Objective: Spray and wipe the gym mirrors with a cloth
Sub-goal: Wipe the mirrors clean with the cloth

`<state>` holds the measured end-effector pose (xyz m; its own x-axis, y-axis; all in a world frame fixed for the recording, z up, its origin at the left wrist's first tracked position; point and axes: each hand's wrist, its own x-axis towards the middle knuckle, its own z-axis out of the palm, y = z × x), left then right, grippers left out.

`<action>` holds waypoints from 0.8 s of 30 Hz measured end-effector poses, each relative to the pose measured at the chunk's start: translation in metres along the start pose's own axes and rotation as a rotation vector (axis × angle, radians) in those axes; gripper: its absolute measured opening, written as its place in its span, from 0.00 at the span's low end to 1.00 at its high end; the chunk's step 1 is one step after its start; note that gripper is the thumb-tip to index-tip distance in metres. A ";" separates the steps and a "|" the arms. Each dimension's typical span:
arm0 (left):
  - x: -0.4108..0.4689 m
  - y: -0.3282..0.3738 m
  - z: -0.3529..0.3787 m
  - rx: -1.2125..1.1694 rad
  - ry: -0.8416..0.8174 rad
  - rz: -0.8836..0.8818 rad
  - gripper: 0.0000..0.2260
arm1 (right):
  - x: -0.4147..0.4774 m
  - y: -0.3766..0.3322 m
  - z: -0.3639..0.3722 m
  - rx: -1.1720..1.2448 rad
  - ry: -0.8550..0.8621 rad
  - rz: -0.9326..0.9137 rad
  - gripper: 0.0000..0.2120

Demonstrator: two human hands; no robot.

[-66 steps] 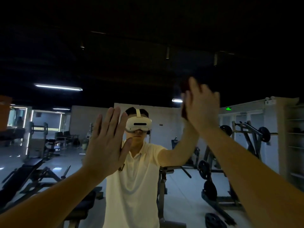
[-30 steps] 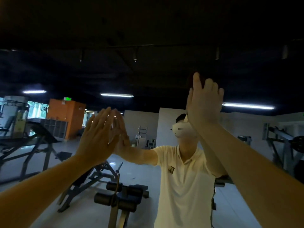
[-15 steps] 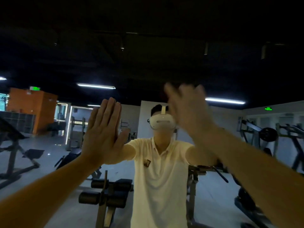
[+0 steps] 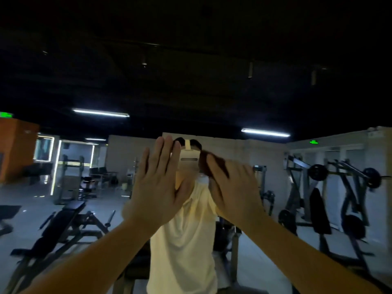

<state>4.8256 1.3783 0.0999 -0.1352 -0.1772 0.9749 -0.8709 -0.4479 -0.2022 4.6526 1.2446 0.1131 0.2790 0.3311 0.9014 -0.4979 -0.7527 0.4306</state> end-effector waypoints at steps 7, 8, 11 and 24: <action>0.000 0.000 -0.001 -0.002 -0.017 0.000 0.36 | -0.024 0.006 -0.021 -0.156 -0.188 -0.200 0.32; 0.001 -0.001 -0.001 -0.002 -0.017 0.001 0.36 | -0.023 0.006 -0.022 -0.155 -0.192 -0.198 0.33; 0.001 0.000 -0.002 -0.006 -0.035 -0.004 0.36 | -0.026 -0.002 -0.021 -0.125 -0.194 -0.141 0.33; 0.002 -0.002 0.000 0.016 0.014 0.015 0.35 | 0.067 0.116 -0.047 -0.293 -0.020 0.407 0.25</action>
<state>4.8273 1.3785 0.1024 -0.1547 -0.1714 0.9730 -0.8613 -0.4591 -0.2178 4.5747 1.2067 0.2256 0.0283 0.0310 0.9991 -0.7785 -0.6263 0.0415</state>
